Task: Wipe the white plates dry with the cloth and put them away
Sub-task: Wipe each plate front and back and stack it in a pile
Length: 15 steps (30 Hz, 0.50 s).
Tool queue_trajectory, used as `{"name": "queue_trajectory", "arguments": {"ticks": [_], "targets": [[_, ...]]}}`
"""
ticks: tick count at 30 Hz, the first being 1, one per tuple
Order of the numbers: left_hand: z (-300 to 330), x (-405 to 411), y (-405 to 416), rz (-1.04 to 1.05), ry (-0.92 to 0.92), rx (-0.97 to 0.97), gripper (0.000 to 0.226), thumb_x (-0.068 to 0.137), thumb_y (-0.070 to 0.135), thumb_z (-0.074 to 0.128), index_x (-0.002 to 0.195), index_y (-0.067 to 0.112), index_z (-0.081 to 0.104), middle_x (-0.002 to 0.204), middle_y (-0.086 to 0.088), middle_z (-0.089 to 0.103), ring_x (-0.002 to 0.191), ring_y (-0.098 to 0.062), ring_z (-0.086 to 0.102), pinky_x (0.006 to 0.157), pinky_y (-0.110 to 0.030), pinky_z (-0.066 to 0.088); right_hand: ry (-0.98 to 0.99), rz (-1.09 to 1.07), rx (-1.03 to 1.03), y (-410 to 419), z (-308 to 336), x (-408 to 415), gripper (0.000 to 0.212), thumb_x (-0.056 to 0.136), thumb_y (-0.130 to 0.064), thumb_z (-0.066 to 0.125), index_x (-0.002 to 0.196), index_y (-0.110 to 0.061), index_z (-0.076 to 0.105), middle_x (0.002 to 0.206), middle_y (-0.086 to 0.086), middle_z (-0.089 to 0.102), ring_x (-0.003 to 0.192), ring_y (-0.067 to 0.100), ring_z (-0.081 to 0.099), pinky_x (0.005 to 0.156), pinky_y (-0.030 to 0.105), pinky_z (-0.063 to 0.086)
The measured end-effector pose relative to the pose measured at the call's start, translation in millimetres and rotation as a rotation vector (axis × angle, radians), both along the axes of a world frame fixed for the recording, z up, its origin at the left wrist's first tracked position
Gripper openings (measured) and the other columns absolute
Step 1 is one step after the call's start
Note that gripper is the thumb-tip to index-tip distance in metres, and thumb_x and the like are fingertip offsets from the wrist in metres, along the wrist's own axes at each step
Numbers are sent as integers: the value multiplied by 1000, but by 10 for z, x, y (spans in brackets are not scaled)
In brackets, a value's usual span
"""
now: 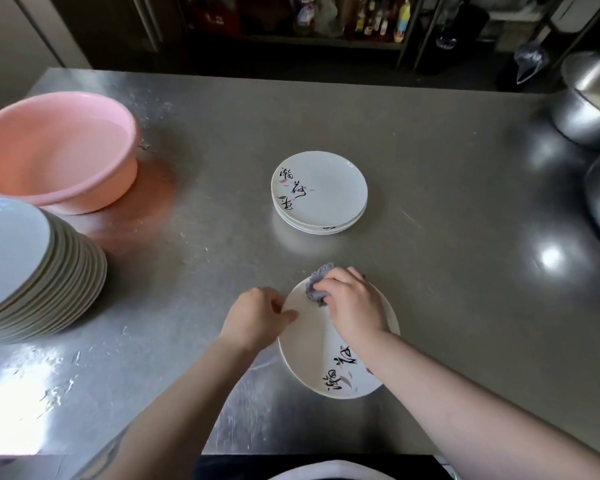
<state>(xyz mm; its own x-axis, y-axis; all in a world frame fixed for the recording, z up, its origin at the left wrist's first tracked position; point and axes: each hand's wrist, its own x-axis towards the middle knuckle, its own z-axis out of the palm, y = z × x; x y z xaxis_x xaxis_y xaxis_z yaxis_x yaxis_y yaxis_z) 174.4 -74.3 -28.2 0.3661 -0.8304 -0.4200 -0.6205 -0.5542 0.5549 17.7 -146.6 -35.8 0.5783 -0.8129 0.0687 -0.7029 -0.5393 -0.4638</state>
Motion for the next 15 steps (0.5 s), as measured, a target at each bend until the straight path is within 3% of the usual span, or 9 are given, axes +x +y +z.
{"name": "queue_trajectory", "arguments": {"ticks": [5, 9, 11, 13, 15], "targets": [[-34, -93, -174, 118, 126, -136, 5, 80, 17, 73, 85, 15, 71, 68, 6, 59, 70, -19, 55, 60, -24, 37, -1, 78, 70, -23, -25, 1, 27, 78, 0, 65, 98, -14, 75, 102, -3, 67, 98, 24, 55, 75, 37, 50], [-90, -85, -35, 302, 107, -154, 5, 82, 11, 67, 85, 11, 72, 78, -2, 69, 80, -26, 64, 67, -28, 48, 40, -80, 23, -91, -40, -106, 23, 79, -7, 68, 96, -20, 74, 104, -5, 65, 101, 21, 54, 70, 27, 45], [-104, -51, 109, 388, 145, -155, 8, 81, 9, 66, 81, 15, 70, 76, 1, 70, 75, -26, 65, 68, -36, 55, 75, -150, -9, -117, -44, -204, 20, 79, -7, 69, 94, -20, 74, 102, -4, 64, 102, 22, 55, 67, 28, 45], [-84, -50, 213, 351, 184, -108, 9, 79, 7, 66, 76, 15, 67, 71, -1, 69, 69, -26, 67, 67, -42, 58, 107, -159, -11, -127, -44, -236, 20, 79, -7, 69, 95, -20, 73, 102, -3, 63, 102, 24, 54, 67, 32, 48], [-51, -30, 190, 215, 137, -34, 4, 77, 13, 67, 76, 16, 65, 70, -1, 69, 70, -26, 68, 67, -36, 57, 101, -153, 29, -126, -39, -172, 23, 80, -7, 68, 97, -21, 73, 105, -4, 63, 103, 23, 52, 71, 32, 46]]}}
